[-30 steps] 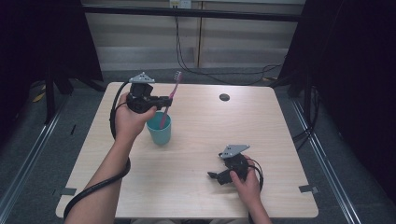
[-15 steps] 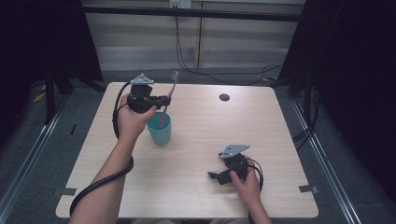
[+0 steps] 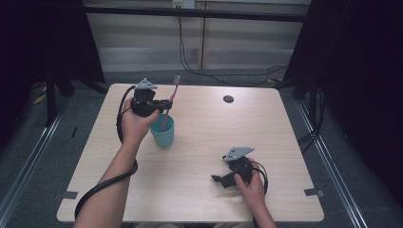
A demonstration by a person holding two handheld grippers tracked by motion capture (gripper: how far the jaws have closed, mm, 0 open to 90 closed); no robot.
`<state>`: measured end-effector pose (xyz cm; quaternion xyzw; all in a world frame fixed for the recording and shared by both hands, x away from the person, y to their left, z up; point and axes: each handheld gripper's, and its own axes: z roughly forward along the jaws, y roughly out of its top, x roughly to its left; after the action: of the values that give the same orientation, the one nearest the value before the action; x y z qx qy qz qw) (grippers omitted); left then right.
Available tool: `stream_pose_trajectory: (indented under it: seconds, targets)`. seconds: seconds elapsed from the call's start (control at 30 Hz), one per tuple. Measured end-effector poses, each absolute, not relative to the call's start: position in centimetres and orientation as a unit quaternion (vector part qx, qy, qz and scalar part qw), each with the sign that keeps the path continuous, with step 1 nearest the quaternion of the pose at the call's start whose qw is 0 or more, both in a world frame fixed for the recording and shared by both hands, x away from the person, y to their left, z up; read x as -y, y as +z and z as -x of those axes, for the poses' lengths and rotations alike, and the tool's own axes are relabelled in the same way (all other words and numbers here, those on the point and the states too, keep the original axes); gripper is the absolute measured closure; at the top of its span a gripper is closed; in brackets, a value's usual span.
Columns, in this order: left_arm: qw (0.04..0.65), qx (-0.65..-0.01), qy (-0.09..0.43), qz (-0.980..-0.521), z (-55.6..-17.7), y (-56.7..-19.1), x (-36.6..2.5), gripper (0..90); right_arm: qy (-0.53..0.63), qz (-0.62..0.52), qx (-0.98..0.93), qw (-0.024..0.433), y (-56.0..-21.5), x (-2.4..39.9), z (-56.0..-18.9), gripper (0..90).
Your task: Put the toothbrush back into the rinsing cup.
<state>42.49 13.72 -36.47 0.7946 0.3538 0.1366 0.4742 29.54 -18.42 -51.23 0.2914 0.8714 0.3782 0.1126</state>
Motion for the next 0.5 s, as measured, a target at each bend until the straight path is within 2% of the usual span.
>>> stream_pose_trajectory:
  seconds: [0.5]
  targets:
    - [0.470, -0.368, 0.142, -0.790, -42.8, -38.4, -13.8, 82.8, 0.378, -0.292, -0.871, 0.111, -51.2, 18.4, -29.5, 11.3]
